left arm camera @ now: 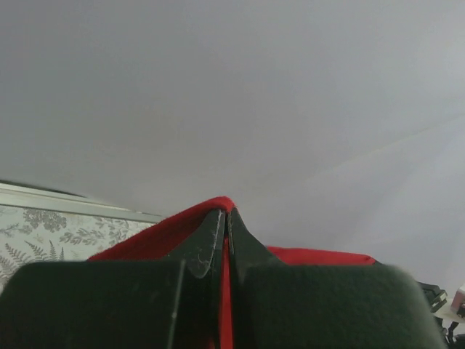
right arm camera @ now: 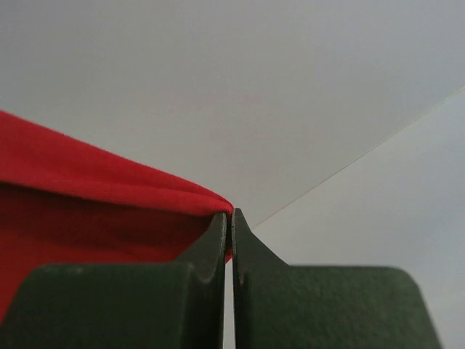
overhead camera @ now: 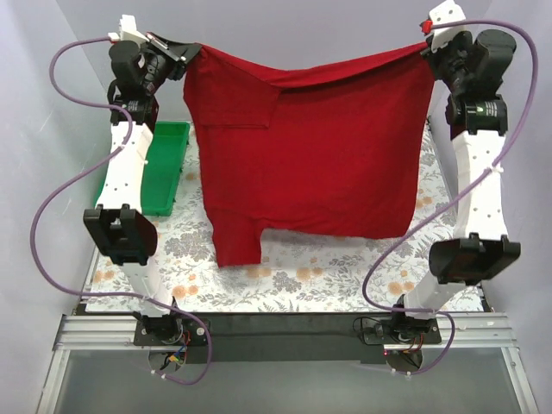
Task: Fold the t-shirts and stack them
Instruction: Flatten the tshirt out
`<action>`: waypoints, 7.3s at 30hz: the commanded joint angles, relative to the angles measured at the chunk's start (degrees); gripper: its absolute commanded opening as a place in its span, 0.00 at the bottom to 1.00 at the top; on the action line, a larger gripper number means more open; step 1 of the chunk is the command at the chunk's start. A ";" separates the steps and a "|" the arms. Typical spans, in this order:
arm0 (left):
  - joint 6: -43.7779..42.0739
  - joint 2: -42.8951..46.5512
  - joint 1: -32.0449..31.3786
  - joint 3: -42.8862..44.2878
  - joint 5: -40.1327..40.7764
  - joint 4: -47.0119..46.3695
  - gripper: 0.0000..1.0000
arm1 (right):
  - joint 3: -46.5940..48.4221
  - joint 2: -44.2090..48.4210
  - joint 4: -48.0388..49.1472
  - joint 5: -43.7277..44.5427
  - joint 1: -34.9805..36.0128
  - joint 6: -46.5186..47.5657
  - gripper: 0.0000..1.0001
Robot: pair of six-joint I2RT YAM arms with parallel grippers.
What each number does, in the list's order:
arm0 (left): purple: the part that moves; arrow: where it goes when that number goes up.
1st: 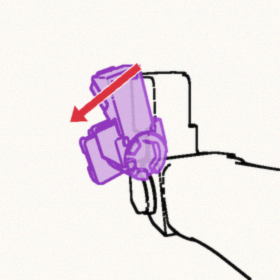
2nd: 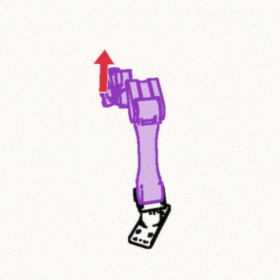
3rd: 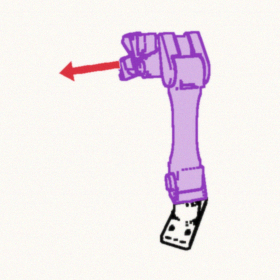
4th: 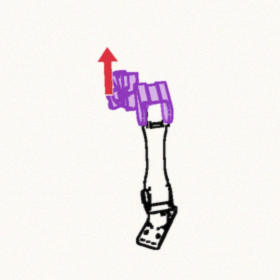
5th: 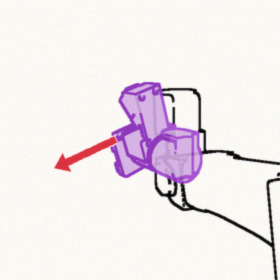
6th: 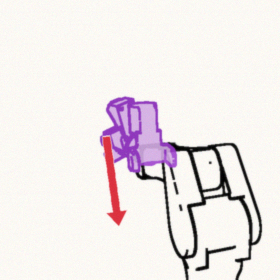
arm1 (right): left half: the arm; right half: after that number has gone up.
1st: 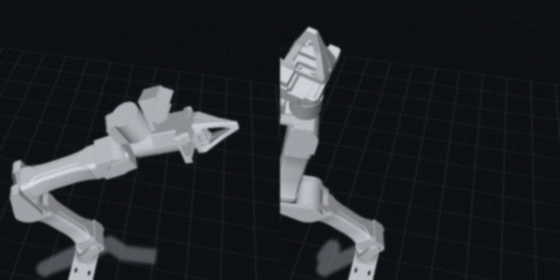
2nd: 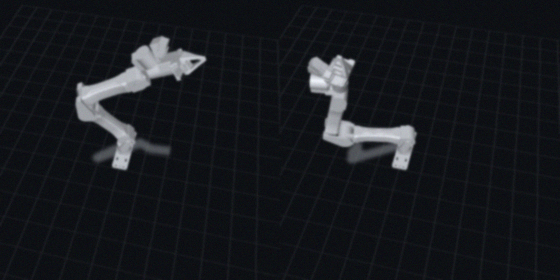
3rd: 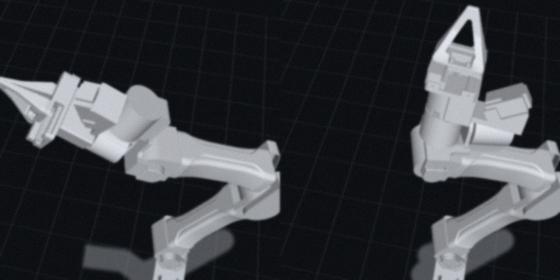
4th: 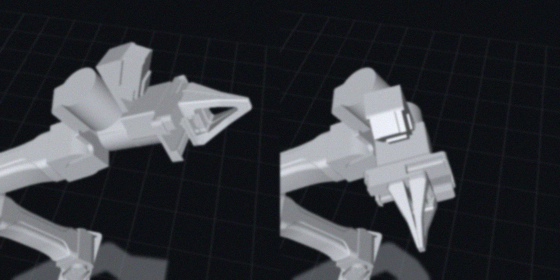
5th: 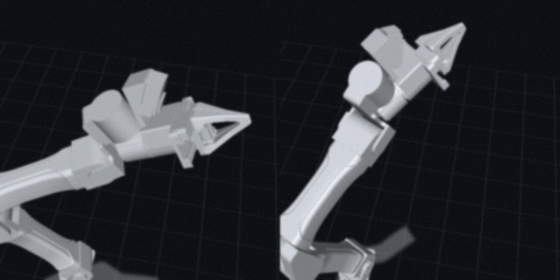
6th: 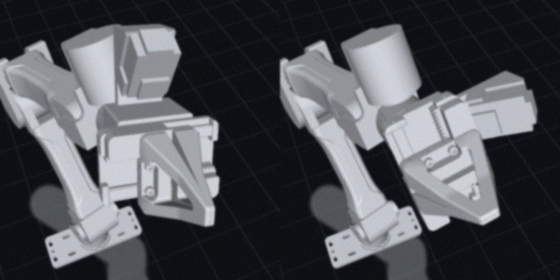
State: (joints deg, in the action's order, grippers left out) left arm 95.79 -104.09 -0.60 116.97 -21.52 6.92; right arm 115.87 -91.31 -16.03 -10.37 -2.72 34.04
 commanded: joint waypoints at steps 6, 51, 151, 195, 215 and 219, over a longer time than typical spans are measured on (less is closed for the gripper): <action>2.83 5.29 0.16 11.44 -1.95 -6.57 0.00 | 12.54 2.26 4.86 3.61 -1.40 0.15 0.01; -6.83 55.40 -0.28 -82.70 -14.17 26.03 0.00 | -86.17 57.99 -30.20 -11.42 -5.36 53.33 0.01; -32.07 -38.55 -4.41 5.64 29.51 15.05 0.46 | -4.96 -41.58 4.08 -15.73 -1.94 -31.32 0.58; -34.44 -27.21 -3.44 -5.79 21.61 6.44 0.00 | 6.11 -50.01 1.18 -10.54 -4.66 -38.26 0.45; -34.27 -27.74 -2.92 -5.08 18.18 6.27 0.00 | 11.30 -56.00 -0.93 -11.16 -4.22 -39.93 0.44; -34.18 -27.74 -2.74 -4.73 17.65 6.18 0.00 | 12.18 -57.23 -0.93 -11.08 -4.05 -40.28 0.44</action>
State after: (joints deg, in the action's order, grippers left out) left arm 62.35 -136.27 -3.86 112.01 -3.05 14.09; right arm 125.47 -147.20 -16.67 -21.26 -7.03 -5.23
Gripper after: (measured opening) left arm 0.015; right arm 0.442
